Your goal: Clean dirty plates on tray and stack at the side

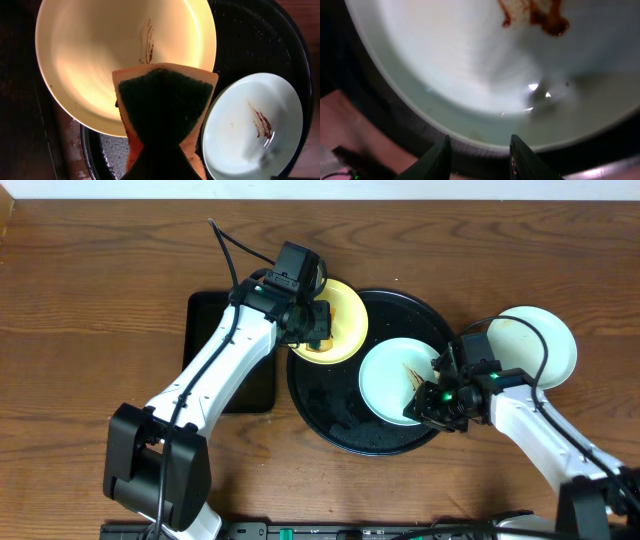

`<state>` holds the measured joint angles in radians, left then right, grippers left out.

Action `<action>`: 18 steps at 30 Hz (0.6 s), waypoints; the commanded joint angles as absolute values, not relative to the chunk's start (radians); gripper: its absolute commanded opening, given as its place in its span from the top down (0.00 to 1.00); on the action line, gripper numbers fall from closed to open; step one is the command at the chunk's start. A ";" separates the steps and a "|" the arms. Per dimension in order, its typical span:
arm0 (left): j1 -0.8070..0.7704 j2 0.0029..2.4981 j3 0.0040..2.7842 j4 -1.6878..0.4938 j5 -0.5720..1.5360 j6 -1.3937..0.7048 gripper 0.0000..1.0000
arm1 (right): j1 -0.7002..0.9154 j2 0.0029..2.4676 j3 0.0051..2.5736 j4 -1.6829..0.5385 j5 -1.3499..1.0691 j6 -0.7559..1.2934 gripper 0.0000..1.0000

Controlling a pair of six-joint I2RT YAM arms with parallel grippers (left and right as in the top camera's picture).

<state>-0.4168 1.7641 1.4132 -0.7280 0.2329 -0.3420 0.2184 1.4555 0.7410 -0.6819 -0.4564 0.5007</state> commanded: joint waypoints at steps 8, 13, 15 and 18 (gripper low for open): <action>-0.417 1.764 1.413 -0.729 0.223 -0.333 0.92 | 0.247 1.349 0.815 -0.831 -0.431 0.597 0.64; -0.417 1.764 1.413 -0.729 0.223 -0.333 0.92 | 0.334 1.363 0.783 -0.825 -0.407 0.690 0.71; -0.417 1.764 1.413 -0.730 0.223 -0.333 0.92 | 0.364 1.374 0.769 -0.805 -0.402 0.731 0.70; -0.417 1.764 1.413 -0.730 0.223 -0.333 0.92 | 0.395 1.394 0.742 -0.768 -0.384 0.776 0.67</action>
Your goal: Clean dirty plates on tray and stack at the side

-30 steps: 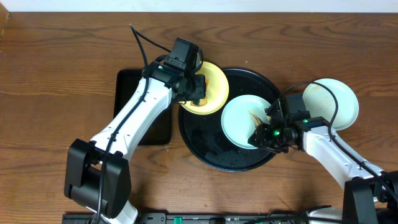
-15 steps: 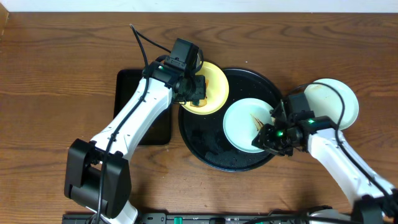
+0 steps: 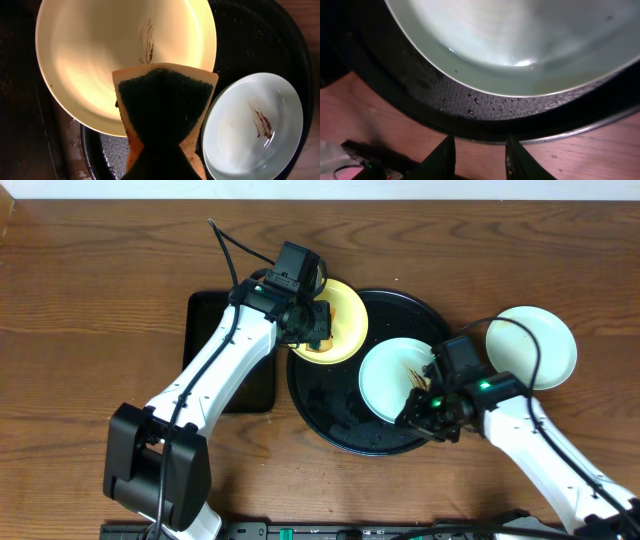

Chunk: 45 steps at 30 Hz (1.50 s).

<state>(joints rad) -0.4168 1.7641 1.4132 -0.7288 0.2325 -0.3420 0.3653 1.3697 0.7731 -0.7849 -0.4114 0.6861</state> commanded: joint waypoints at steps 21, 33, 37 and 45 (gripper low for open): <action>-0.417 1.764 1.413 -0.740 0.223 -0.333 0.92 | 0.400 1.523 0.722 -0.619 -0.232 0.867 0.69; -0.417 1.764 1.413 -0.744 0.223 -0.333 0.92 | 0.392 1.523 0.722 -0.621 -0.125 0.825 0.98; -0.417 1.764 1.412 -0.745 0.224 -0.333 0.92 | 0.364 1.522 0.722 -0.616 -0.075 0.797 0.99; -0.452 1.772 1.411 -0.748 0.263 -0.329 0.92 | 0.299 1.522 0.722 -0.493 -0.049 0.656 0.99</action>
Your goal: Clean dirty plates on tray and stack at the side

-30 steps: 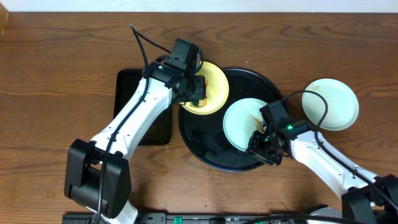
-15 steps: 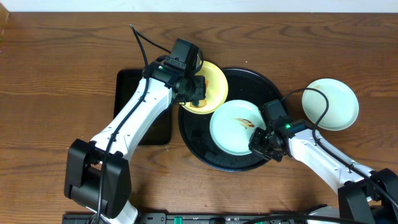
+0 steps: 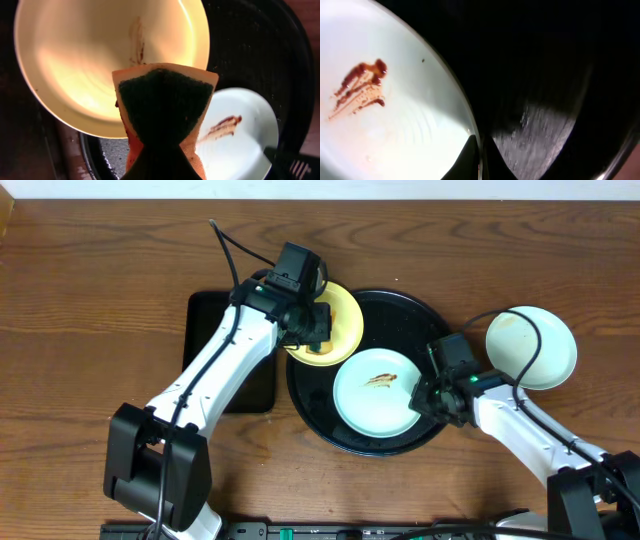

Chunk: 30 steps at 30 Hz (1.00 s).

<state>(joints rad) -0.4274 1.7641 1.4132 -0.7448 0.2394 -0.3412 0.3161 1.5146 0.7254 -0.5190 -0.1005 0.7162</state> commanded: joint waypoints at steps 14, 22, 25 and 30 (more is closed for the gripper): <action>-0.649 1.873 1.411 -0.635 0.352 -0.320 0.93 | 0.316 1.523 0.722 -0.488 -0.049 0.611 0.99; -0.682 1.959 1.411 -0.540 0.440 -0.372 0.92 | 0.316 1.523 0.722 -0.502 -0.049 0.611 0.99; -0.682 1.986 1.411 -0.492 0.496 -0.386 0.92 | 0.316 1.523 0.722 -0.505 -0.049 0.611 0.99; -0.682 2.033 1.410 -0.444 0.579 -0.433 0.92 | 0.315 1.523 0.722 -0.508 -0.049 0.611 0.99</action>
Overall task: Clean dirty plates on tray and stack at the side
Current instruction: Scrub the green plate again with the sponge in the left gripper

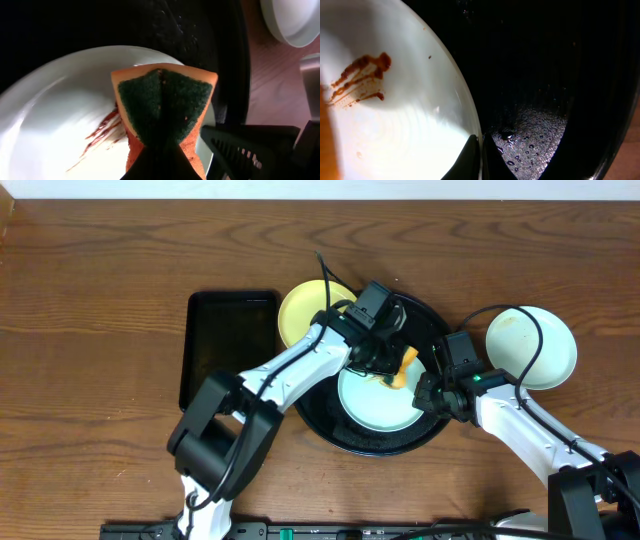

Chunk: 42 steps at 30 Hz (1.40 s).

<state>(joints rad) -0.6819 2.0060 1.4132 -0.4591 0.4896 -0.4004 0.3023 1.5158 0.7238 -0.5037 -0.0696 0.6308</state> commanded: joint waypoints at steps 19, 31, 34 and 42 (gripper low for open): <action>-0.692 2.128 1.410 -0.535 0.267 -0.450 0.92 | 0.315 1.523 0.722 -0.510 -0.047 0.611 0.99; -0.624 2.098 1.411 -0.665 0.076 -0.446 0.93 | 0.315 1.523 0.722 -0.543 -0.002 0.612 0.99; -0.618 2.051 1.412 -0.681 0.077 -0.446 0.93 | 0.315 1.523 0.722 -0.551 0.005 0.612 0.99; -0.612 1.862 1.412 -0.707 0.096 -0.393 0.92 | 0.315 1.523 0.722 -0.543 0.025 0.612 0.95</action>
<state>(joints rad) -0.6300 1.9564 1.4113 -0.7071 0.1459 -0.4183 0.3138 1.5158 0.7303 -0.5289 -0.0601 0.6296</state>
